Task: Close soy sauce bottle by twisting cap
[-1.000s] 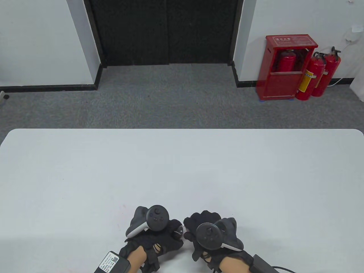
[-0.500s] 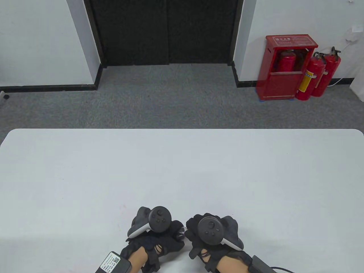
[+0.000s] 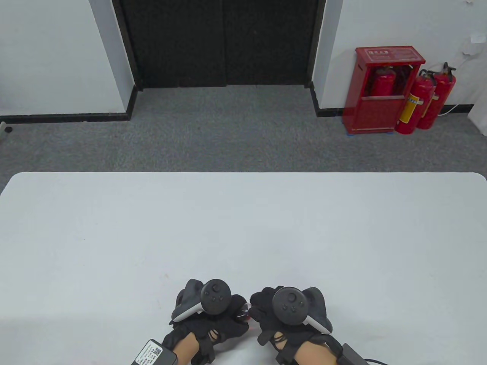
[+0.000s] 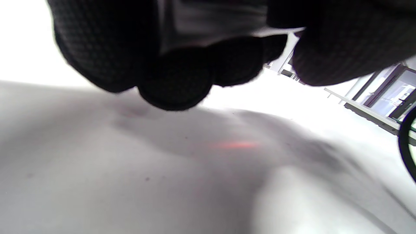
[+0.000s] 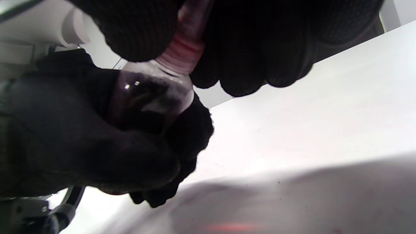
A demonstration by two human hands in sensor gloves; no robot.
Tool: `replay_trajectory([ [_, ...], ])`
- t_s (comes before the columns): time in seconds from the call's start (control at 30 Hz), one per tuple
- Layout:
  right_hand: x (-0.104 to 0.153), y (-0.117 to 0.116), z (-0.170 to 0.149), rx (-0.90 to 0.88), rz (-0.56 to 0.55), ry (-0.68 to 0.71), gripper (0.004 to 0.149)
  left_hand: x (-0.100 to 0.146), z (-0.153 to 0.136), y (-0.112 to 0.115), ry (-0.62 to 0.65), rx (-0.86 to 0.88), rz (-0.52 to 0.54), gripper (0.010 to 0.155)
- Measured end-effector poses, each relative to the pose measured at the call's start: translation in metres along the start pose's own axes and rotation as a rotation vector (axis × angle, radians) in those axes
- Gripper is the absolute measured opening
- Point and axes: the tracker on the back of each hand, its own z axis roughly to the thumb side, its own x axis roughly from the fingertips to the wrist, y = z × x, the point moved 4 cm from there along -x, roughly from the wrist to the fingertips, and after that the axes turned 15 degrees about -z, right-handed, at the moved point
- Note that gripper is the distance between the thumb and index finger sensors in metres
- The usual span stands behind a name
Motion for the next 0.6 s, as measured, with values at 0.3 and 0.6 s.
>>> replay_trajectory([
  [0.3,-0.005,0.034,-0.028,-0.161,-0.118,-0.066,0.067,0.007,-0.021,-0.008,-0.02,0.138,0.043,0.058],
  [0.6,-0.009,0.014,-0.1,-0.128,0.05,-0.227,0.07,0.003,-0.021,0.0,0.009,0.213,-0.006,0.072],
])
